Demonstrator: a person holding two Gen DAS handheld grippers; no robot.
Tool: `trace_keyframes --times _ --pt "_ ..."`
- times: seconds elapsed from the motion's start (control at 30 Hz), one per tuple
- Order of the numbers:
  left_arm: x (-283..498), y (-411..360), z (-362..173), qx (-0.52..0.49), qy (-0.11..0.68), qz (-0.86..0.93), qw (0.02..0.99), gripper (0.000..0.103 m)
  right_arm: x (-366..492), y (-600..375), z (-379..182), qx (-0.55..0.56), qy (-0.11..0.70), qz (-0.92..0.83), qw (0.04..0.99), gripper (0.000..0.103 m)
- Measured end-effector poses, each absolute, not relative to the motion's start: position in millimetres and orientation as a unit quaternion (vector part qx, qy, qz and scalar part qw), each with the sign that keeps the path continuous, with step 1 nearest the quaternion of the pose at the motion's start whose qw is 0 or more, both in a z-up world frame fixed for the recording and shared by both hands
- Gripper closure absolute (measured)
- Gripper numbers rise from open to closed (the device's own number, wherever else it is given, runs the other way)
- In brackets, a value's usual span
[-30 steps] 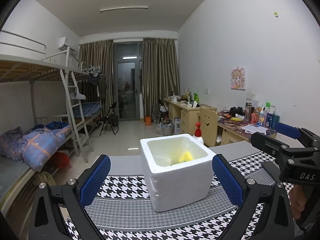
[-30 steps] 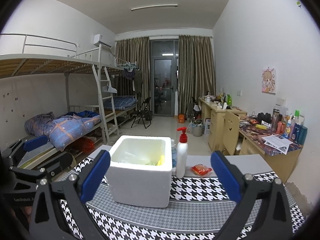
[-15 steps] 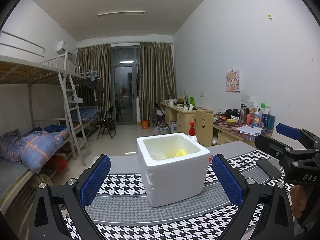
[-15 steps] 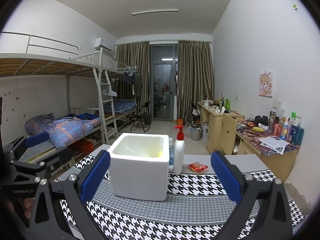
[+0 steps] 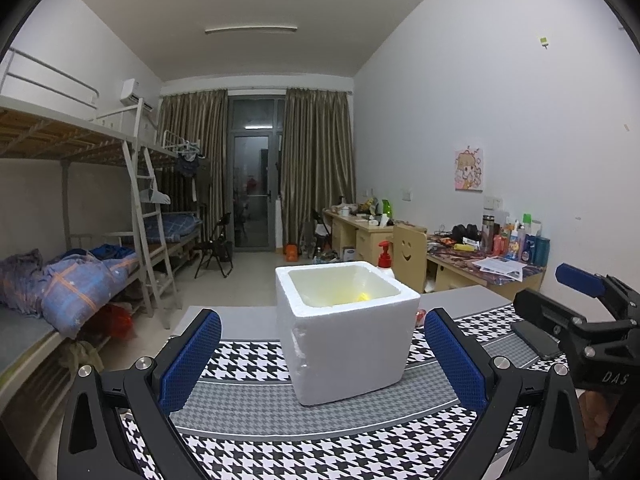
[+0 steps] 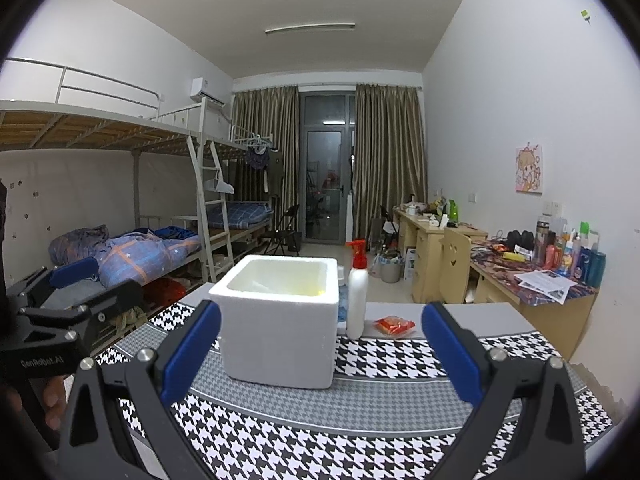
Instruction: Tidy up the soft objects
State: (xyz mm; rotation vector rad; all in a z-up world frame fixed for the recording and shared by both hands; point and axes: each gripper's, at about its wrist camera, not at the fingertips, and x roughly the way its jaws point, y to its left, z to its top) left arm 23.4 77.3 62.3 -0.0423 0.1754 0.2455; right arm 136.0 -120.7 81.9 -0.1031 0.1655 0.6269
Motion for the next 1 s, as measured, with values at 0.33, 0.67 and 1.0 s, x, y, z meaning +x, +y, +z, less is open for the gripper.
trace_keyframes --times 0.33,0.67,1.0 --pt "22.8 71.6 47.8 -0.012 0.077 0.126 0.989 0.001 125.1 -120.8 68.8 -0.053 0.076 0.309 0.947 0.001" --pt "17.0 69.4 37.1 -0.017 0.090 0.114 0.989 0.001 120.1 -126.5 61.4 -0.045 0.078 0.306 0.948 0.001" --pt "6.6 66.1 34.3 -0.022 0.094 0.109 0.989 0.001 103.6 -131.6 57.6 -0.047 0.072 0.308 0.948 0.001"
